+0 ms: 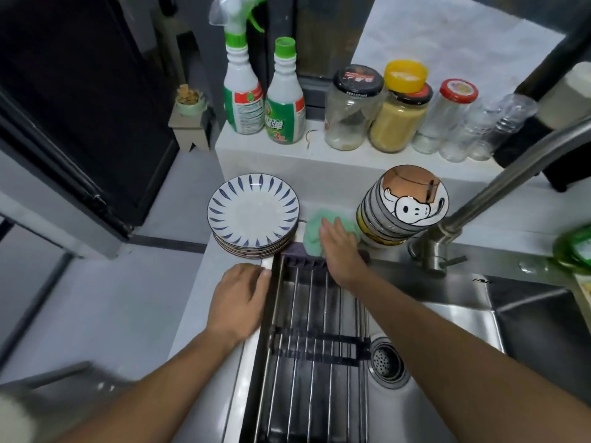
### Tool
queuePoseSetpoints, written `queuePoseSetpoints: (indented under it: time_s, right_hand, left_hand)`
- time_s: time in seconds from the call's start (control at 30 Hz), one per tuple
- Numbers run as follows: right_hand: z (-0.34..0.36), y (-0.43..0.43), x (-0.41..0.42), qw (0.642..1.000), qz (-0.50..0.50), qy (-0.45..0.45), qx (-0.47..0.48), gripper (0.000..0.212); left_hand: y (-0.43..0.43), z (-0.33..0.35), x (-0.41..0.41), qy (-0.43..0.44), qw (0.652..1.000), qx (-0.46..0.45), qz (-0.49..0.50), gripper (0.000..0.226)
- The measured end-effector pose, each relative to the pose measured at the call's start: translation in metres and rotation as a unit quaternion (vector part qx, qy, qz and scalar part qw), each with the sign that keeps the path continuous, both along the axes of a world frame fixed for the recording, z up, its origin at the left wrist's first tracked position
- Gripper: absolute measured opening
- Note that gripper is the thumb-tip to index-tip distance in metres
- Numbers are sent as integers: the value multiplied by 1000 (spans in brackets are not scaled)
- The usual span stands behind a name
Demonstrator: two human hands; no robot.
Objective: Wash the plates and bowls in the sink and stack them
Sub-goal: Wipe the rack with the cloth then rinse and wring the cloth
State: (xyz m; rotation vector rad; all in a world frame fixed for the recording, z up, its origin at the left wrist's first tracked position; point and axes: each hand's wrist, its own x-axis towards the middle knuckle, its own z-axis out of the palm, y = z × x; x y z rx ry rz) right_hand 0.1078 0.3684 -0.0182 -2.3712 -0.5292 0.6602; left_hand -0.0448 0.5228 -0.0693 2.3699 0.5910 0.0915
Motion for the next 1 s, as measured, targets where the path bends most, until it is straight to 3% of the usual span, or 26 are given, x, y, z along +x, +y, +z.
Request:
queuePoseSetpoints:
  time_s: [0.1,0.27,0.37,0.5,0.6,0.8,1.0]
  right_hand:
    - [-10,-5,-3,999,13,-15,-44,48]
    - [-31,-5,-7,946,49,-229,-224,53]
    - [-41,1,-2,948,86,-227,-205,61]
    - [-65,9,26,960,139,-152,-188,62]
    - [-73,18,53,951,171,-180,-181,60]
    - [-73,-5,42,944,222,-206,-132,76]
    - [-71,21,63,930,265,-207,-148,66]
  left_hand:
    - [4,-3,1,0,1000,16,-12,66]
    - [9,-13,1,-26,999,20,-16,65]
    - [10,-24,-3,-45,999,22,-20,64]
    - [12,-39,-7,-60,998,-1,-18,62]
    - [14,-41,-7,-78,997,-4,-20,60]
    - [14,-46,-11,-82,996,-7,-17,58]
    - [11,-43,-9,-80,997,-15,-8,61]
